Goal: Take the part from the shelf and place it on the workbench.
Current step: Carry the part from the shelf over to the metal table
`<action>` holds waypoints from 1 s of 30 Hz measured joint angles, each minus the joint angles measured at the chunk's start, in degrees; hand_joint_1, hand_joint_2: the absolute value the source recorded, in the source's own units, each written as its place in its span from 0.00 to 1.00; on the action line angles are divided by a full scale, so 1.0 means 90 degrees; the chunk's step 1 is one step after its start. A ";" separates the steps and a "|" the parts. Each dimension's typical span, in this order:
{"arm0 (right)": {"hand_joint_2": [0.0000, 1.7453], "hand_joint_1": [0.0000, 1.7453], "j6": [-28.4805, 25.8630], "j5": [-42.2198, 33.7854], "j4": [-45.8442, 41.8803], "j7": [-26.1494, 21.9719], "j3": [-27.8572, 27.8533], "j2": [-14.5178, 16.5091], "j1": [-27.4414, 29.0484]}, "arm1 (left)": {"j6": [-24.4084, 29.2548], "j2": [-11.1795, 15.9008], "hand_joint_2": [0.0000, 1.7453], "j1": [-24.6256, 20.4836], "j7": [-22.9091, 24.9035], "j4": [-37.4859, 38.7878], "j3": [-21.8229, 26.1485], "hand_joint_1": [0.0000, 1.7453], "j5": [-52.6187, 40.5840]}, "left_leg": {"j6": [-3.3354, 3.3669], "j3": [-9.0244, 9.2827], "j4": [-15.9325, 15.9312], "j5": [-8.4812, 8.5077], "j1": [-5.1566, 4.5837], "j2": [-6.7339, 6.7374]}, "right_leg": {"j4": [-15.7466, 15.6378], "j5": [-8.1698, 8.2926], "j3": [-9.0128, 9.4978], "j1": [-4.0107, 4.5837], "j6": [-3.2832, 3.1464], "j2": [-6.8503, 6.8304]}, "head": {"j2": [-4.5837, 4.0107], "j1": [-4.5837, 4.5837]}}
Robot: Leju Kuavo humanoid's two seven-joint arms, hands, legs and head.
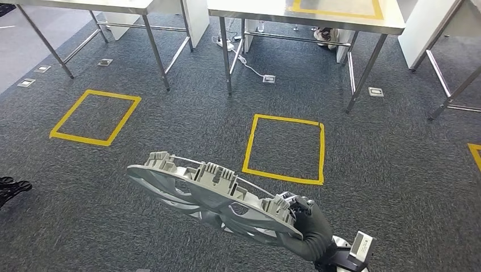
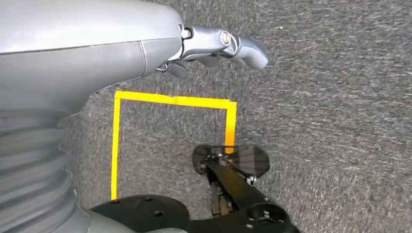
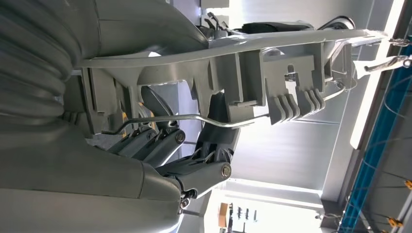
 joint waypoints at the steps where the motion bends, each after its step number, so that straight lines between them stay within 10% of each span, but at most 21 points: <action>1: 1.00 1.00 0.0001 -0.0007 0.0000 -0.0001 -0.0001 0.0001 0.0000 | 0.0001 0.0005 1.00 -0.0004 0.0001 0.0001 -0.0001 0.00 -0.0008 | 0.0005 0.0195 -0.0462 0.0232 0.0010 -0.0015 | 0.0013 -0.0017 0.0012 -0.0003 0.0029 0.0026 | 0.0000 -0.0010; 3: 1.00 1.00 0.0002 -0.0018 -0.0001 -0.0001 -0.0004 0.0002 -0.0003 | 0.0001 0.0009 1.00 -0.0016 -0.0001 0.0000 -0.0002 0.00 -0.0031 | 0.0061 0.0459 -0.1102 0.0490 0.0009 -0.0045 | 0.0046 -0.0046 0.0018 0.0012 0.0103 0.0070 | 0.0000 -0.0021; 8: 1.00 1.00 0.0017 -0.0023 -0.0004 -0.0001 -0.0005 0.0002 -0.0006 | 0.0011 0.0002 1.00 -0.0030 0.0006 -0.0003 -0.0008 0.00 -0.0070 | 0.0303 0.0485 -0.1218 0.0537 -0.0024 -0.0030 | 0.0214 -0.0174 -0.0063 -0.0009 0.0298 0.0056 | 0.0000 0.0013; 13: 1.00 1.00 0.0005 -0.0008 -0.0005 -0.0001 -0.0010 0.0004 0.0009 | 0.0026 0.0010 1.00 -0.0032 0.0046 -0.0002 -0.0016 0.00 -0.0145 | 0.0391 0.0495 -0.1221 0.0526 -0.0049 0.0044 | 0.1876 -0.0878 -0.0854 -0.0012 0.0338 0.0011 | 0.0000 0.0081; 19: 1.00 1.00 0.0072 -0.0031 -0.0021 -0.0002 -0.0021 0.0008 0.0024 | 0.0018 -0.0002 1.00 -0.0032 0.0059 -0.0005 -0.0022 0.00 -0.0169 | 0.0295 0.0591 -0.1206 0.0434 -0.0102 0.0289 | 0.0110 -0.0024 -0.0049 0.0127 0.0133 -0.0402 | 0.0000 0.0108; 23: 1.00 1.00 0.0090 -0.0016 -0.0032 -0.0002 -0.0039 0.0014 0.0029 | 0.0018 -0.0001 1.00 -0.0044 0.0049 -0.0008 -0.0022 0.00 -0.0156 | 0.0147 0.0609 -0.1132 0.0317 -0.0104 0.0330 | 0.0021 0.0008 -0.0043 0.0092 0.0007 -0.0210 | 0.0000 0.0090; 27: 1.00 1.00 0.0085 0.0010 -0.0036 -0.0002 -0.0049 0.0036 0.0012 | 0.0018 -0.0010 1.00 -0.0042 0.0035 -0.0008 -0.0022 0.00 -0.0127 | 0.0056 -0.0076 0.0303 -0.0383 -0.0075 0.0020 | -0.0005 0.0015 -0.0022 0.0047 -0.0059 -0.0111 | 0.0000 0.0007; 30: 1.00 1.00 0.0081 0.0039 -0.0036 -0.0001 -0.0050 0.0038 0.0012 | 0.0019 -0.0005 1.00 -0.0019 0.0022 -0.0002 -0.0022 0.00 -0.0114 | 0.0042 -0.0122 0.0260 -0.0109 -0.0057 0.0010 | 0.0006 0.0002 -0.0003 0.0040 -0.0045 -0.0038 | 0.0000 -0.0014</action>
